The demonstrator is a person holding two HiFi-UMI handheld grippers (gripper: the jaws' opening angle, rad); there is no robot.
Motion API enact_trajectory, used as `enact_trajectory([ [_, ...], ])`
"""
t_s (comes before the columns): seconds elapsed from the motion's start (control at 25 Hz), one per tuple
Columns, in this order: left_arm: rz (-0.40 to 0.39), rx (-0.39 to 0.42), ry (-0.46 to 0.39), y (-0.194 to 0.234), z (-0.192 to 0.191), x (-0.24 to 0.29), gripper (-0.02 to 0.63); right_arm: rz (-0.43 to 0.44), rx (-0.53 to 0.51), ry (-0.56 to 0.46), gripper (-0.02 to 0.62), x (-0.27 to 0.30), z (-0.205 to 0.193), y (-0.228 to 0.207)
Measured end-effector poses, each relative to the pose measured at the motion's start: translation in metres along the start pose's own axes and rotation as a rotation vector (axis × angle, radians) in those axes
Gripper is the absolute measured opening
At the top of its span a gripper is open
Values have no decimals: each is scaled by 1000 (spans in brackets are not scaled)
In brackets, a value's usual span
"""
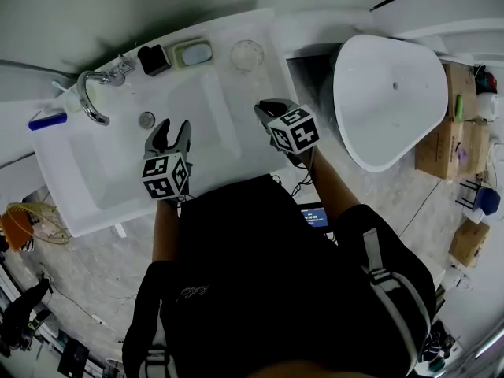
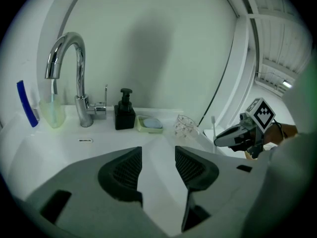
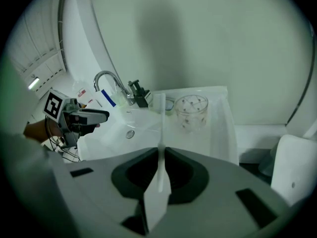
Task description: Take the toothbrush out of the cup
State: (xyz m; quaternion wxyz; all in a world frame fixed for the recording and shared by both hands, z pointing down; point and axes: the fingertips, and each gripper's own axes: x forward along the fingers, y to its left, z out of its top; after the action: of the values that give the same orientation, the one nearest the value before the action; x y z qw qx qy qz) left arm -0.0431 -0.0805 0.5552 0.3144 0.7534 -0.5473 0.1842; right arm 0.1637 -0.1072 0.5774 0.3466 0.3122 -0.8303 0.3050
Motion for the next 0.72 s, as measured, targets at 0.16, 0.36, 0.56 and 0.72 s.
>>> enact_trajectory([
  [0.16,8,-13,24,0,-13,1,212,52,24,63,51,17,-25,0],
  [0.36,20,-20,41,-2,-23,-1,212,144,62,128,52,36,-48,5],
  [0.56,28,-28,50,-1,-30,-1,212,143,56,166,52,48,-59,1],
  [0.72,35,-34,56,0,-33,-1,212,139,63,166,51,52,-61,1],
])
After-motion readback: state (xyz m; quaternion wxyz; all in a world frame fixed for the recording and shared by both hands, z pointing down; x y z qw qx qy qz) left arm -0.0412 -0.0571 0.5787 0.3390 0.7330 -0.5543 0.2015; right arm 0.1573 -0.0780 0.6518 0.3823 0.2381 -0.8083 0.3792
